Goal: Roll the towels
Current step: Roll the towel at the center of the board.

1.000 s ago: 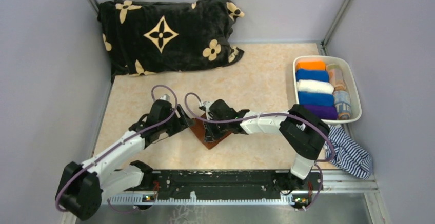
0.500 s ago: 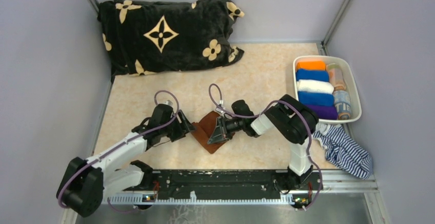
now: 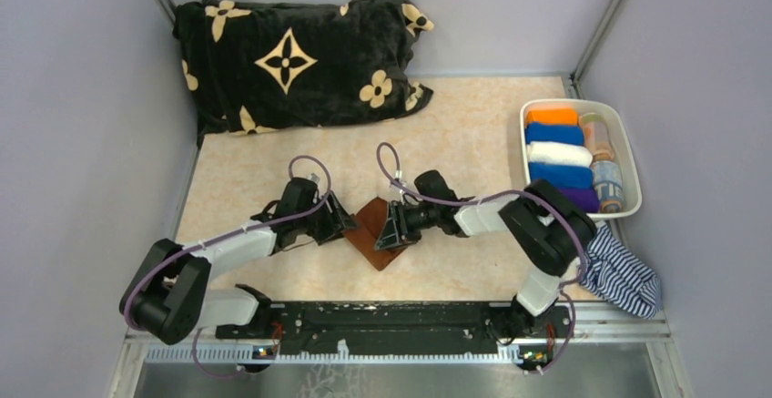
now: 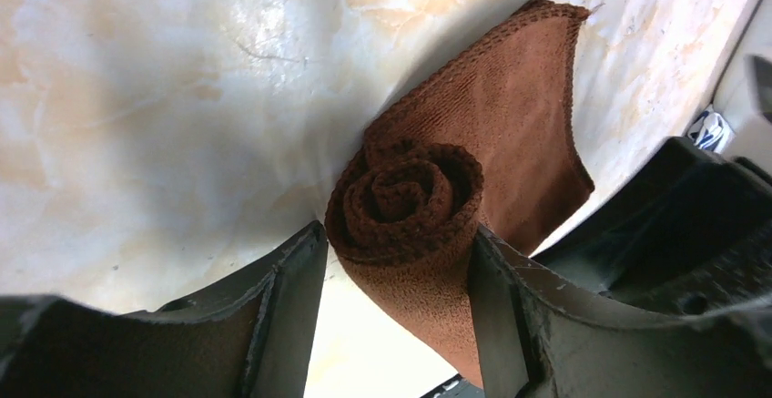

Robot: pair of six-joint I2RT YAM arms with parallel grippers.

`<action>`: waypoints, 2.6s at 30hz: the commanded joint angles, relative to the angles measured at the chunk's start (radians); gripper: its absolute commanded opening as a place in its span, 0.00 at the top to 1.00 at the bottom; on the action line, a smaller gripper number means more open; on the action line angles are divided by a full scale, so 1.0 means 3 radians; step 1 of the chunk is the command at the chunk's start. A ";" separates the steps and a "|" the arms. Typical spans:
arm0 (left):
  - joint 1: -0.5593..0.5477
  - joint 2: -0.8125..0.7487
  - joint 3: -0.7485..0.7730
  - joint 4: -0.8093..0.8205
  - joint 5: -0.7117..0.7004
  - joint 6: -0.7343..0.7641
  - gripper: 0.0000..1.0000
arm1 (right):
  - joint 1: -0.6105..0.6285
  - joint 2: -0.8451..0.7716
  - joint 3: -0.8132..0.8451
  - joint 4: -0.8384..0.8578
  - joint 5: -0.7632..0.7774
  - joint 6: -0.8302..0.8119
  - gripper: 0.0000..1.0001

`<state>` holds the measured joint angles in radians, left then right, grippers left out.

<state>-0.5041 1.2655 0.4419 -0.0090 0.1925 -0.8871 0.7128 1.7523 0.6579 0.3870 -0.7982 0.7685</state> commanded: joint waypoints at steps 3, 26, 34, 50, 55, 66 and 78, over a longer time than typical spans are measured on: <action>-0.0023 0.0311 -0.0007 -0.0066 -0.0054 0.0058 0.38 | 0.0201 -0.0865 0.0470 -0.1676 0.1186 -0.1169 0.57; -0.0027 0.0416 0.0034 -0.0136 -0.0121 0.0089 0.37 | 0.1812 0.0036 0.1417 -0.2827 0.3910 -0.1741 0.50; -0.0030 0.0395 0.0139 -0.0198 -0.0125 0.0107 0.33 | 0.1798 0.0178 0.1288 -0.2775 0.3723 -0.1740 0.63; -0.0012 -0.1215 -0.0059 -0.1142 -0.0562 -0.0113 0.16 | 0.0750 0.0118 0.0788 -0.1560 0.0483 -0.1283 0.81; -0.0012 -0.1341 -0.0253 -0.0869 -0.0310 -0.0200 0.16 | 0.0435 0.0384 0.0531 -0.0786 -0.0204 -0.0782 0.81; -0.0015 -0.0507 -0.0217 -0.0291 -0.0162 -0.0216 0.23 | 0.0250 0.0414 0.0289 -0.0551 -0.0064 -0.0603 0.67; -0.0017 -0.0055 -0.0278 -0.0231 -0.0218 -0.0153 0.26 | 0.0807 -0.0991 0.0800 -0.2106 0.2262 -0.1641 0.49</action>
<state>-0.5087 1.1862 0.3855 -0.0059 0.1749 -0.9581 0.8719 1.5597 0.8185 -0.0769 -0.4244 0.4057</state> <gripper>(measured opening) 0.737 0.501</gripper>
